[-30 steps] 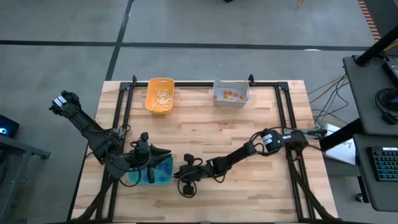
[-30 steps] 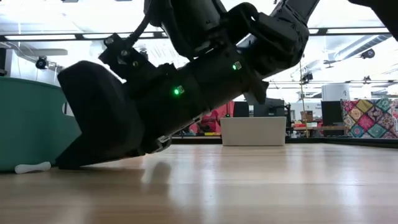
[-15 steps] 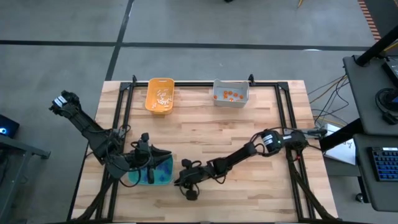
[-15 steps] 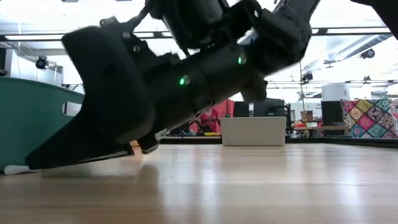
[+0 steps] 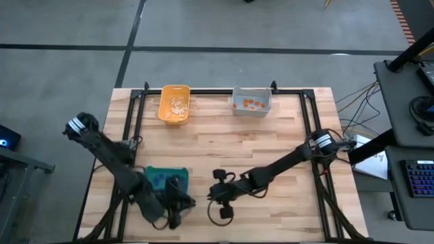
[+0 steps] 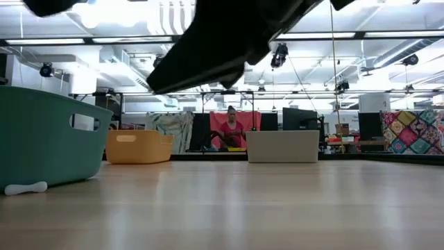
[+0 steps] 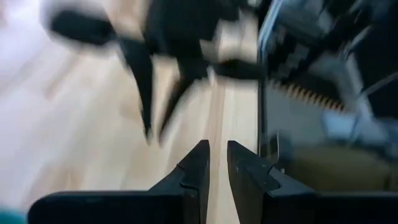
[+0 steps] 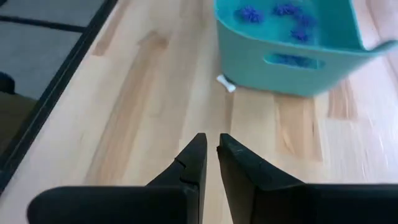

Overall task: Sort Halloween decoration
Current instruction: Put the white bone toy into the orange bin

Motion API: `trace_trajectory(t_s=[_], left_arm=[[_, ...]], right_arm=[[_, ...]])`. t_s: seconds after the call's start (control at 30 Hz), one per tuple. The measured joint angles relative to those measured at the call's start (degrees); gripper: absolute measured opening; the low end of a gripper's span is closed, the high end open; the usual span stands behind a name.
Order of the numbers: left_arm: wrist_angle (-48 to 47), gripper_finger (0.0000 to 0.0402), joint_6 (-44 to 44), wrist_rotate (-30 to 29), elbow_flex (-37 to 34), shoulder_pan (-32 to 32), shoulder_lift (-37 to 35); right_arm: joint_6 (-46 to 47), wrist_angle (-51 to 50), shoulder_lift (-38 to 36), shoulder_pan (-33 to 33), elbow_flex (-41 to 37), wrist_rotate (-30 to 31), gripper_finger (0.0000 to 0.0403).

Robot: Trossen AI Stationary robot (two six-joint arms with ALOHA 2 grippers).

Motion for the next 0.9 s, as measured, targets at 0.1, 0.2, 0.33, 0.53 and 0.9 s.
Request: trace_trajectory(t_s=[0.1, 0.2, 0.33, 0.53, 0.9], left_arm=[[-12.48, 0.0039, -5.46, 4.52, 8.47, -1.46, 6.13], [-25.51, 0.0039, -8.45, 6.42, 17.69, -4.16, 13.33], [-36.89, 0.0039, -9.11, 6.64, 28.2, -8.55, 23.53], [-44.71, 0.0039, -11.12, 6.63, 38.56, -12.25, 36.52], [-58.31, 0.0038, -17.81, 1.07, 41.2, -13.05, 45.05]], right_arm=[[3.04, 0.35, -1.4, 0.71, -2.92, 0.33, 0.0038], [5.67, 1.48, -1.15, 1.94, -3.99, 0.09, 0.0038], [8.31, 6.1, 1.59, 3.03, -3.94, -0.46, 0.0038], [8.99, 21.54, 8.4, 3.21, -2.79, -0.12, 0.0038], [10.64, 24.0, 17.79, 0.91, 4.63, 4.35, 0.0038]])
